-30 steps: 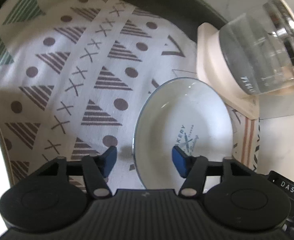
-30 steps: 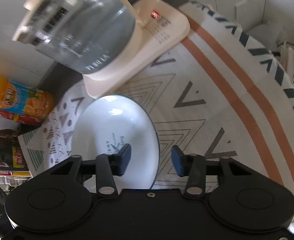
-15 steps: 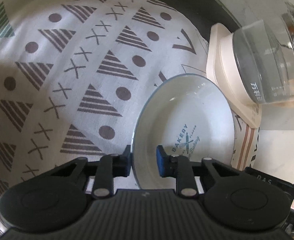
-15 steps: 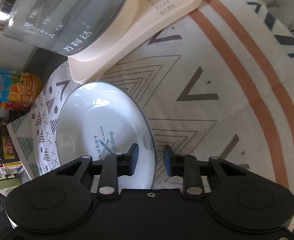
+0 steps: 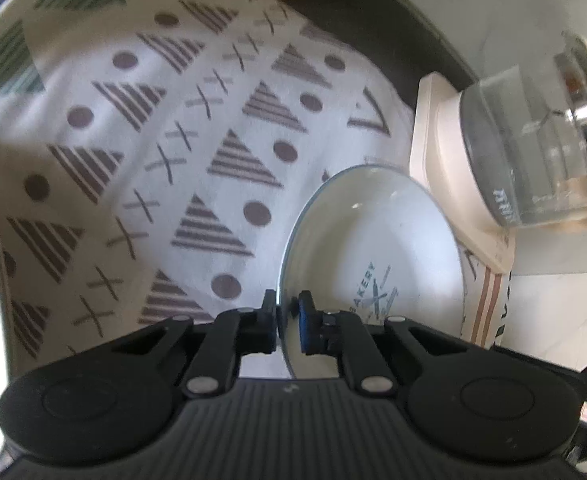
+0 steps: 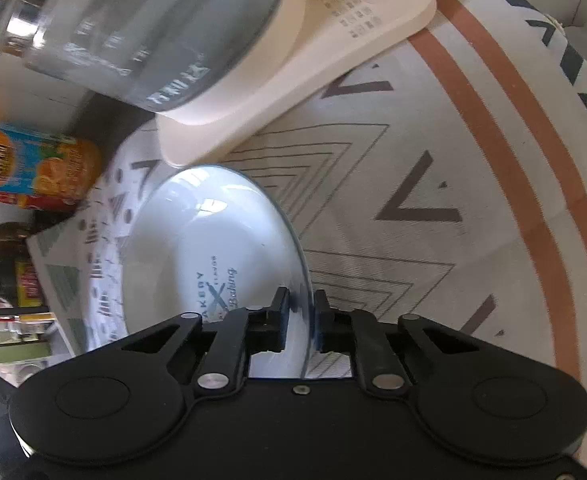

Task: Organize plates and bowls
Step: 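Close both grippers on the 'Bakery' plate rim, then lift the 'Bakery' plate with both grippers and carry it over the stacked plates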

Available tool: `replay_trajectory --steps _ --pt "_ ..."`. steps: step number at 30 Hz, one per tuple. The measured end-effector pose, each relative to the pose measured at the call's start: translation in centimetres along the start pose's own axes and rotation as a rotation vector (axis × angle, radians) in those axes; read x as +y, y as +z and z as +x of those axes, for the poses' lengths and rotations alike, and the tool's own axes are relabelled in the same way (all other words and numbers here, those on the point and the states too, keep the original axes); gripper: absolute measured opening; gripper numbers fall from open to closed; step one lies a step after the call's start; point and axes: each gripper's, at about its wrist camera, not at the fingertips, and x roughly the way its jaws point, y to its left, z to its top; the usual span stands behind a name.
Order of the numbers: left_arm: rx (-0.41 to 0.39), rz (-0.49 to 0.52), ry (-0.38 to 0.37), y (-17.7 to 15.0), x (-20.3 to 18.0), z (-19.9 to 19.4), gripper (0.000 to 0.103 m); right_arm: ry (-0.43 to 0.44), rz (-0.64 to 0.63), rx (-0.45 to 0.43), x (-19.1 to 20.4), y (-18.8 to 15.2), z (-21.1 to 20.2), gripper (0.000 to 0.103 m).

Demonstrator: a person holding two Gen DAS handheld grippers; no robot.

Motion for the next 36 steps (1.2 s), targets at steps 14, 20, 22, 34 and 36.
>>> replay_trajectory --steps 14,20,22,34,36 --pt "-0.09 0.029 -0.017 1.9 1.3 -4.2 0.006 0.038 -0.094 -0.064 4.2 -2.2 -1.0 0.008" --pt "-0.119 0.029 -0.027 2.2 2.4 -6.0 0.006 0.048 -0.122 -0.091 6.5 -3.3 -1.5 0.008" --pt "-0.129 0.028 -0.029 2.3 2.8 -6.6 0.006 0.055 -0.127 -0.098 7.0 -3.7 -1.6 0.008" --pt "-0.159 0.023 -0.046 2.5 6.8 -10.6 0.006 0.077 -0.162 -0.126 10.9 -7.3 -1.7 0.009" --pt "-0.16 0.029 -0.046 2.4 7.5 -11.2 0.006 0.076 -0.168 -0.13 11.4 -8.1 -1.8 0.009"
